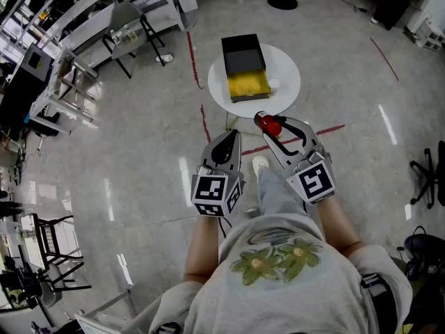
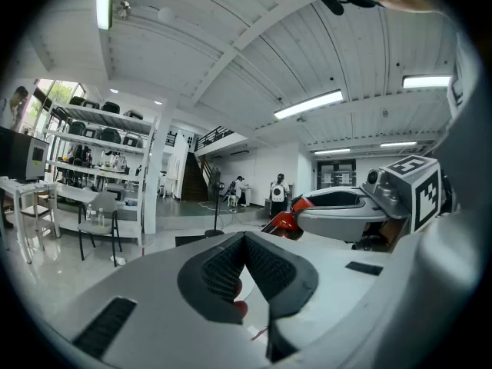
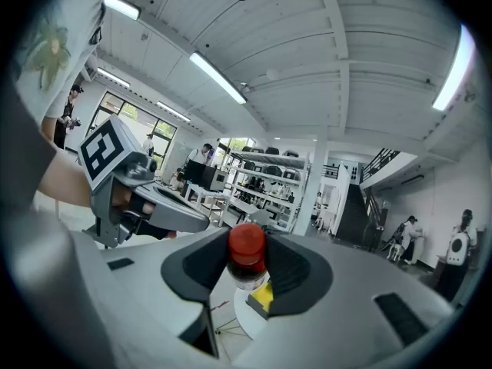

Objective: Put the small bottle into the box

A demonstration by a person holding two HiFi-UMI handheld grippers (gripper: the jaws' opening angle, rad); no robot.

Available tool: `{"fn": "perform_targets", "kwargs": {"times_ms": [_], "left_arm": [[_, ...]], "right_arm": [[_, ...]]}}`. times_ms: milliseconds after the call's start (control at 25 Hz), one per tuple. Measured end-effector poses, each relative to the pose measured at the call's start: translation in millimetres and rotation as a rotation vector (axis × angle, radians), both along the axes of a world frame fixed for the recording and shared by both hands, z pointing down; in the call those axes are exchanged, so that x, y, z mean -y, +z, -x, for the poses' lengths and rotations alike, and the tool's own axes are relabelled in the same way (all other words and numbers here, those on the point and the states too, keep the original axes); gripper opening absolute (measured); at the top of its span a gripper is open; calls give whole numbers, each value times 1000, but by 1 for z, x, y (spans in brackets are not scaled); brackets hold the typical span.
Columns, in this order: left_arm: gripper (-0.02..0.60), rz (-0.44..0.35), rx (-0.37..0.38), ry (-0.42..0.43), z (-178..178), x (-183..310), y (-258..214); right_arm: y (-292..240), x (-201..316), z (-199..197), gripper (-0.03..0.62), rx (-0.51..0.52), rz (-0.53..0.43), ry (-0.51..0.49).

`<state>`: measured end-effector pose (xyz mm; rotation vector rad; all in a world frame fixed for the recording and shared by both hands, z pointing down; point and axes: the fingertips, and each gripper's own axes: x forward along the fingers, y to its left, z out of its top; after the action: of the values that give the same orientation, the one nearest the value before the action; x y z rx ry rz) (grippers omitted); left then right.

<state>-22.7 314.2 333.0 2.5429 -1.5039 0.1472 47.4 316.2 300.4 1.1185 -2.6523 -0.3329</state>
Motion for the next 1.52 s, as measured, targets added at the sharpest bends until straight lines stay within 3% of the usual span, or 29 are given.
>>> {"fn": "perform_targets", "kwargs": {"times_ms": [520, 1080, 1520], "left_arm": [[5, 6, 22, 2, 6, 113, 2], [5, 27, 21, -52, 18, 236, 10], [5, 64, 8, -81, 31, 301, 26]], "right_arm": [[6, 113, 7, 150, 2, 29, -22], [16, 248, 18, 150, -20, 57, -87], [29, 318, 33, 150, -31, 93, -121]]}}
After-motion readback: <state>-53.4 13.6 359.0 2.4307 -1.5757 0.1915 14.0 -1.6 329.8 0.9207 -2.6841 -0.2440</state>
